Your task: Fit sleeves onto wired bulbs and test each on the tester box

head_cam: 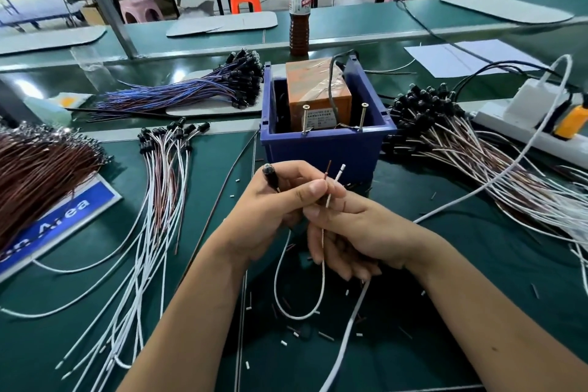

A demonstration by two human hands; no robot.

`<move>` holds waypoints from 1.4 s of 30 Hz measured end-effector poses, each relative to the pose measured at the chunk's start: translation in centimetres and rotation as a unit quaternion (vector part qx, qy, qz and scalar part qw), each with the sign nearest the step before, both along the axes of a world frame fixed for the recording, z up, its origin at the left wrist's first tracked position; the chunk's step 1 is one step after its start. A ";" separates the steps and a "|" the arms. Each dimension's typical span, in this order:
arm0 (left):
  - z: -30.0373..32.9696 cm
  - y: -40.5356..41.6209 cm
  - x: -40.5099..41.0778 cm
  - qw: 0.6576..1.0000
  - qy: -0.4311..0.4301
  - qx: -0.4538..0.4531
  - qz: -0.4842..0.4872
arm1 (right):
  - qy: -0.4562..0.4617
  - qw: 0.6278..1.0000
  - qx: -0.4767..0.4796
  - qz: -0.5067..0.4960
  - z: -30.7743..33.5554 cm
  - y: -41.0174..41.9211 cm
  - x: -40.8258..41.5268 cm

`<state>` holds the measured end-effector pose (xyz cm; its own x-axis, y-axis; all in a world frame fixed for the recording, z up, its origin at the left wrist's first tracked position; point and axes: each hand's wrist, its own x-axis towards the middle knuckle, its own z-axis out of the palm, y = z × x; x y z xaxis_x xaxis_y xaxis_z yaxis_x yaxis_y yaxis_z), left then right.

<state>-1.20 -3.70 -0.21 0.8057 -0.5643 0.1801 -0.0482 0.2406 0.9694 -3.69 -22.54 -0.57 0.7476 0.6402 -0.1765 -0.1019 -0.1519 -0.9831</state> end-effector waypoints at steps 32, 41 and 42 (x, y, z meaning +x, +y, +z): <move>-0.9 -1.5 -0.1 0.984 -0.012 -0.067 0.163 | -0.117 0.957 0.129 -0.232 -0.6 -0.3 0.6; -0.8 -1.6 0.1 0.972 -0.050 -0.061 0.222 | -0.317 0.847 0.142 -0.403 0.1 -1.2 0.6; -0.7 -1.8 0.1 0.965 -0.056 -0.057 0.250 | -0.345 0.818 0.119 -0.445 -0.1 -1.2 0.7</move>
